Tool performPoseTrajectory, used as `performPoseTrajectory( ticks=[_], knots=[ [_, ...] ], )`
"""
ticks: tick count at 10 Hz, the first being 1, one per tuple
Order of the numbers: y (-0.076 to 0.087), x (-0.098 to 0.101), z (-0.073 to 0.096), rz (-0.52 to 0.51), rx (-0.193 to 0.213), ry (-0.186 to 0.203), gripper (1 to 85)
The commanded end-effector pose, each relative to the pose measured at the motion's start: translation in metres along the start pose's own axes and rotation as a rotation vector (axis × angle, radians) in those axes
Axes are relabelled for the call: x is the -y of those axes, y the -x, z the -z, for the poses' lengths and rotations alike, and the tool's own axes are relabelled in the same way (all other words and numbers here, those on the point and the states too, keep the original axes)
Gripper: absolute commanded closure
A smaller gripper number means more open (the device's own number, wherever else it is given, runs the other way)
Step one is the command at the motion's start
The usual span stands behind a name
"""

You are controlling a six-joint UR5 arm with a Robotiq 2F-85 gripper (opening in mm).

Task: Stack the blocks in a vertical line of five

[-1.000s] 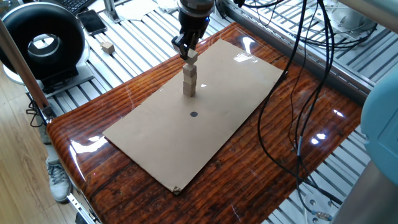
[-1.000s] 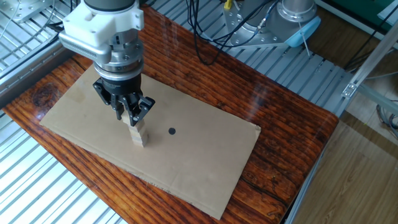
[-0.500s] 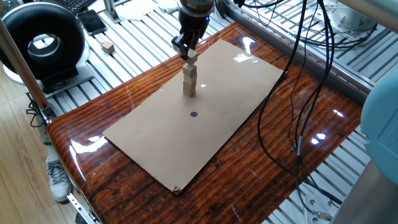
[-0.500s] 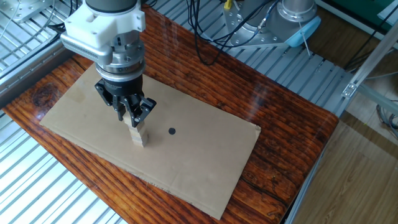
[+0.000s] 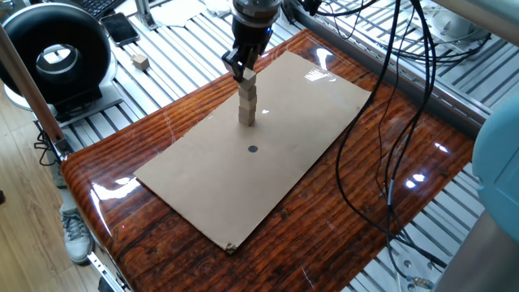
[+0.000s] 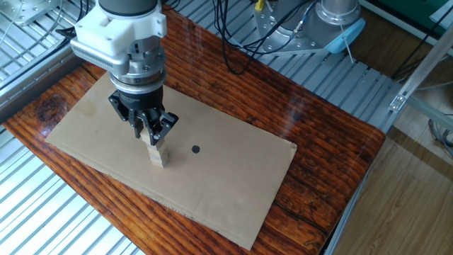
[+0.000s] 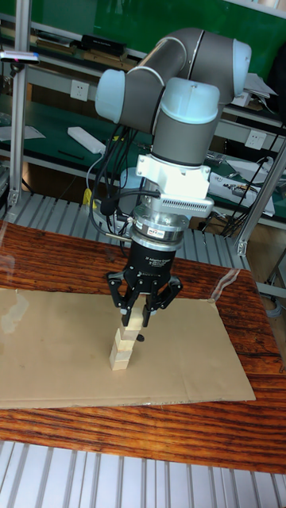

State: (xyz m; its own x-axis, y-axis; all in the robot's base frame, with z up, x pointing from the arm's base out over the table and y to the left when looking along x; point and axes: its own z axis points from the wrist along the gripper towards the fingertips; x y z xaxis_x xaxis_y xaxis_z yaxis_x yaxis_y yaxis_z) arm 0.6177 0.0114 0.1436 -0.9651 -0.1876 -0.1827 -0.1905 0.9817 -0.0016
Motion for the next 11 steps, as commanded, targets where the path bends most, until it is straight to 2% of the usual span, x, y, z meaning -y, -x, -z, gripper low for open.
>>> performPoseTrajectory(
  ticks=[1,6,11],
  knots=[
    [-0.0002,-0.0013,0.0006,-0.003,0.002,0.011,83.7],
    [-0.001,-0.0021,0.0007,0.003,0.007,0.018,81.3],
    [-0.0016,-0.0012,-0.0004,0.012,0.008,0.019,71.7]
  ],
)
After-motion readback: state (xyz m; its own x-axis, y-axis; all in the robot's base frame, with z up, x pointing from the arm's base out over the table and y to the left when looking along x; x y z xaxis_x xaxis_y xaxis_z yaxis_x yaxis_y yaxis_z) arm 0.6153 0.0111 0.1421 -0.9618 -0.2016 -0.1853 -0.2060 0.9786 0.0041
